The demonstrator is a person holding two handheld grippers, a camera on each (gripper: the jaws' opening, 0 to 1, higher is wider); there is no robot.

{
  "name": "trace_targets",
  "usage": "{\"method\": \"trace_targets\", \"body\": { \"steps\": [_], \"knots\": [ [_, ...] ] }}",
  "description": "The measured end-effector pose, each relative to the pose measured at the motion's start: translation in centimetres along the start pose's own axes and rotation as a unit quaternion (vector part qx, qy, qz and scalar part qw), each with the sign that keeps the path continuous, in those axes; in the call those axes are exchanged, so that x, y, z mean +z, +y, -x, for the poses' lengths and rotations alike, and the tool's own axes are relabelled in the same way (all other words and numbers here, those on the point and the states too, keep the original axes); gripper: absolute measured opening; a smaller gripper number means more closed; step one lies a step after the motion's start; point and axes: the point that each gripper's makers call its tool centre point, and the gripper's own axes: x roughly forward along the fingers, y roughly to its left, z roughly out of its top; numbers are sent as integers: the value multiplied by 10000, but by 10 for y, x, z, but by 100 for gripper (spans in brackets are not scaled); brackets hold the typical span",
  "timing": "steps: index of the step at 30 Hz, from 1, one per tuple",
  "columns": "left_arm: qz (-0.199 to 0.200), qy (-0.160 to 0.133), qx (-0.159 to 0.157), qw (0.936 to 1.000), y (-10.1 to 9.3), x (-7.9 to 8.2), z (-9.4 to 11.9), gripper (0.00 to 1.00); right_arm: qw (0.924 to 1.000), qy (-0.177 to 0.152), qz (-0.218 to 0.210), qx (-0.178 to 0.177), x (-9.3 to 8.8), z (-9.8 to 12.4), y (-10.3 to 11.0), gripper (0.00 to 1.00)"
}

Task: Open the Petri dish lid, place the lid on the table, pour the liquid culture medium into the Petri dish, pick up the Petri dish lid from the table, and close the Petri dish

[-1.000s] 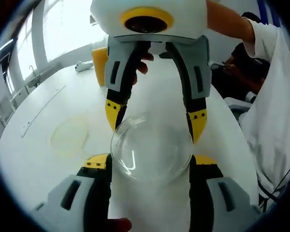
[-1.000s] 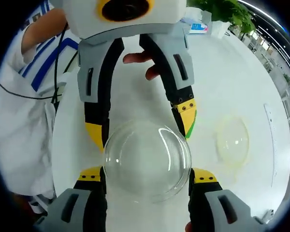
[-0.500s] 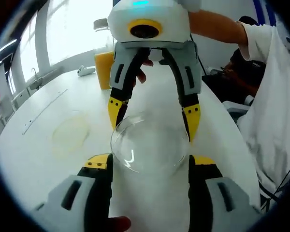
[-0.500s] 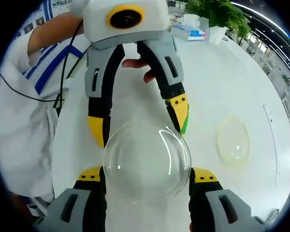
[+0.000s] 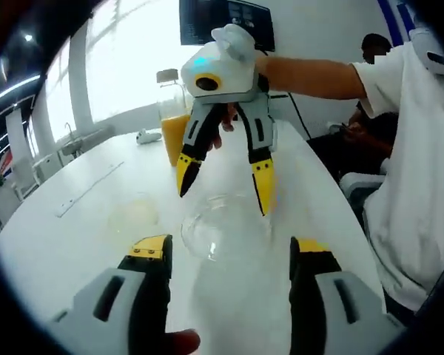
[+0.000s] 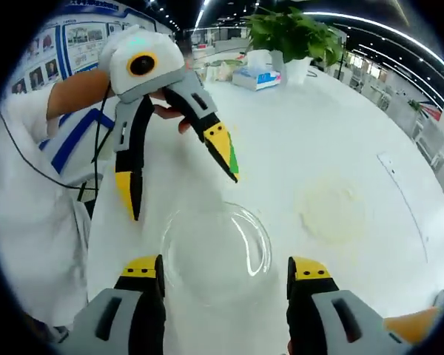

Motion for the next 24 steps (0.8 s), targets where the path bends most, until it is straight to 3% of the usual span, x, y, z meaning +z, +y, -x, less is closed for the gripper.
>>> {"method": "trace_targets", "body": {
  "steps": [2, 8, 10, 11, 12, 15, 17, 18, 21, 24],
  "knots": [
    [50, -69, 79, 9999, 3, 3, 4, 52, 9995, -208, -233, 14, 7, 8, 2, 61],
    [-67, -462, 538, 9975, 11, 21, 16, 51, 9922, -1071, -304, -555, 30, 32, -11, 63],
    [-183, -664, 851, 9940, 20, 30, 22, 51, 9838, -1598, -322, -744, 44, 43, -12, 62],
    [-232, -626, 1092, 9918, 29, 30, 27, 48, 9808, -1751, -340, -785, 46, 48, -10, 61],
    [-243, -563, 1262, 9901, 33, 29, 31, 46, 9795, -1803, -299, -849, 46, 51, -9, 61],
    [98, -971, 1502, 9838, 37, 41, 41, 49, 9705, -1918, 267, -1439, 44, 61, -11, 61],
    [196, -1168, 1713, 9781, 39, 45, 46, 49, 9634, -2136, 100, -1618, 47, 65, -19, 60],
    [156, -1261, 1766, 9761, 38, 47, 49, 49, 9583, -2319, -38, -1668, 49, 69, -19, 60],
    [171, -1341, 2207, 9659, 45, 44, 58, 49, 9339, -2907, -430, -2038, 52, 92, -24, 56],
    [111, -1404, 2700, 9525, 54, 40, 73, 49, 9001, -3530, -730, -2445, 55, 118, -30, 54]
  ]
}}
